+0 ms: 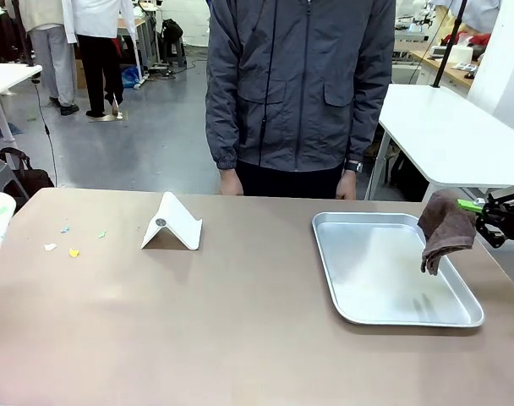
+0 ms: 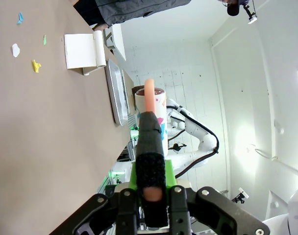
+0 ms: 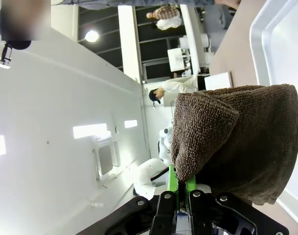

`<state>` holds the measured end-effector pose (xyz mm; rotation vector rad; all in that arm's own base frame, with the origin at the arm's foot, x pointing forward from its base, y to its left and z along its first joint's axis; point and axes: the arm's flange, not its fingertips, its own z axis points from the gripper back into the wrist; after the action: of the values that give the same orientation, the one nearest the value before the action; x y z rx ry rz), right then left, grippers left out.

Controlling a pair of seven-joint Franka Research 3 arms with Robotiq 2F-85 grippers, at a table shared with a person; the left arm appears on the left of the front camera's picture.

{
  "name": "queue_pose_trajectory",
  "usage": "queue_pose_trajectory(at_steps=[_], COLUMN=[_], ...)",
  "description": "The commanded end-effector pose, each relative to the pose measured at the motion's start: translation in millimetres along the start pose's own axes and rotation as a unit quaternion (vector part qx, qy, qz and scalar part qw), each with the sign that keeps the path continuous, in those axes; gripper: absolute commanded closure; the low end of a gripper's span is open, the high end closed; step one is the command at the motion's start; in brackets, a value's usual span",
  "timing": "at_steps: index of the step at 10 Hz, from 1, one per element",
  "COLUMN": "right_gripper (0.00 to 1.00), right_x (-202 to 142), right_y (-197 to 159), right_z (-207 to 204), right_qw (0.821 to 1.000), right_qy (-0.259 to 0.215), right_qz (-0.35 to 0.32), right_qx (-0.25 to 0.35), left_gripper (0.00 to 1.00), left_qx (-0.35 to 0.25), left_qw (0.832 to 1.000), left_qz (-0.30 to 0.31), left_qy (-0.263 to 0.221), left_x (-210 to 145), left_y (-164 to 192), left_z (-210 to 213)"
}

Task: Clean the surface of the table.
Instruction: Clean the area not pointed to by the person.

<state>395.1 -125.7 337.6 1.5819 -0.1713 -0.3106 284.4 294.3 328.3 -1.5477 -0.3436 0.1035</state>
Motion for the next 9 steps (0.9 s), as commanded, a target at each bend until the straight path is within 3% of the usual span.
queue_pose_trajectory(at_steps=[1, 5, 6, 7, 9], right_gripper=[0.94, 0.94, 0.94, 0.94, 0.94], right_x=[2, 2, 2, 2, 2], right_y=[3, 3, 3, 3, 3], right_z=[-1, -1, -1, -1, -1], right_qw=[1.000, 1.000, 1.000, 1.000, 1.000], right_qy=[0.002, 0.002, 0.002, 0.002, 0.002], right_qz=[0.003, 0.003, 0.003, 0.003, 0.003], right_qx=[0.002, 0.002, 0.002, 0.002, 0.002], left_gripper=[0.93, 0.93, 0.78, 0.78, 0.78], left_qx=[0.000, 0.000, 0.000, 0.032, 0.111], left_qw=[1.000, 1.000, 1.000, 0.999, 0.992], left_qz=[-0.002, -0.002, 0.000, -0.030, 0.003], left_qy=[0.004, 0.004, 0.000, -0.012, -0.066], left_x=[-3, -3, 0, -4, 5], left_y=[-4, -4, 0, -6, -7], left_z=[0, 0, 0, -6, -13])
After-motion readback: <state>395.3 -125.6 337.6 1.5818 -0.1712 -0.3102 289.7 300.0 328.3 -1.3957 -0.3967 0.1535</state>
